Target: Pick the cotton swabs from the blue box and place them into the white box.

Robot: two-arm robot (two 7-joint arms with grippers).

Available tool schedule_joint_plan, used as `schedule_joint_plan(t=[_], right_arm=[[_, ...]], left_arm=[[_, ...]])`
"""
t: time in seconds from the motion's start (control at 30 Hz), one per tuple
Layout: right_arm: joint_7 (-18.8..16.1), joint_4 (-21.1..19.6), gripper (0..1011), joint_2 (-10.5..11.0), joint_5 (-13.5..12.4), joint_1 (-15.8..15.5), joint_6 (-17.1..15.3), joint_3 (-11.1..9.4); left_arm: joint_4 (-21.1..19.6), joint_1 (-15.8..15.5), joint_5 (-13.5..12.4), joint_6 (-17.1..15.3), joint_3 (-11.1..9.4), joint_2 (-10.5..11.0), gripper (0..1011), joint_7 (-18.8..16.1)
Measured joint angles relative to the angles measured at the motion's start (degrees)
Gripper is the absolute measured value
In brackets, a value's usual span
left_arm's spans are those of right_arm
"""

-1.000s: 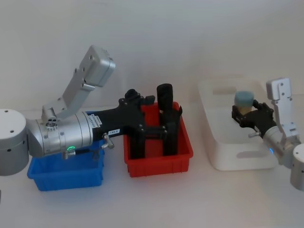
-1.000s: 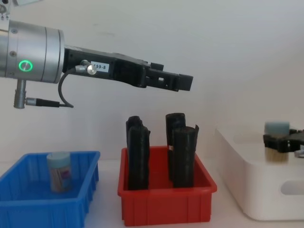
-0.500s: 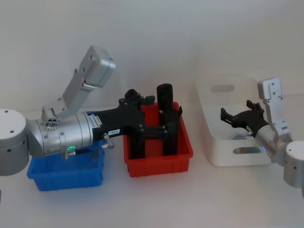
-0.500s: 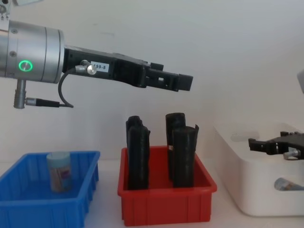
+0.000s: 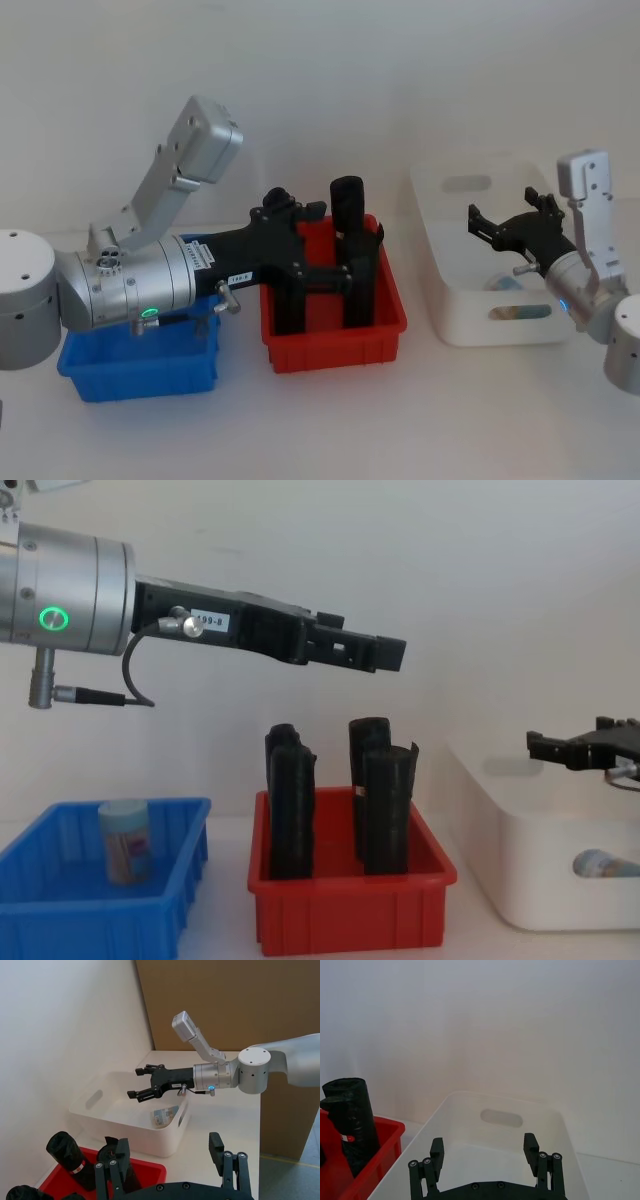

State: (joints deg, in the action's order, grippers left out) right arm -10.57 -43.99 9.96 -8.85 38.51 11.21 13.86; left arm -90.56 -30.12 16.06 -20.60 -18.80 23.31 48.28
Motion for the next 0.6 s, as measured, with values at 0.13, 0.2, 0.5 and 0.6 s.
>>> schedule_joint_plan(t=[0.13, 0.2, 0.5, 0.6], right_arm=[[0.5, -5.5, 1002, 0.9, -0.5, -2.8, -0.8, -0.4], [0.8, -8.8, 1002, 1.5, -0.8, -4.5, -1.2, -0.6], [3.2, -23.1, 1002, 4.3, -2.3, -12.6, -1.8, -1.6], [4.5, -27.8, 1002, 5.3, -2.7, -15.6, -1.7, -2.0]], left_arm=[[0.0, 0.0, 0.0, 0.0, 0.0, 0.0, 1004, 0.0], [0.0, 0.0, 0.0, 0.0, 0.0, 0.0, 1004, 0.0], [0.0, 0.0, 0.0, 0.0, 0.0, 0.0, 1004, 0.0], [0.0, 0.0, 0.0, 0.0, 0.0, 0.0, 1004, 0.0]])
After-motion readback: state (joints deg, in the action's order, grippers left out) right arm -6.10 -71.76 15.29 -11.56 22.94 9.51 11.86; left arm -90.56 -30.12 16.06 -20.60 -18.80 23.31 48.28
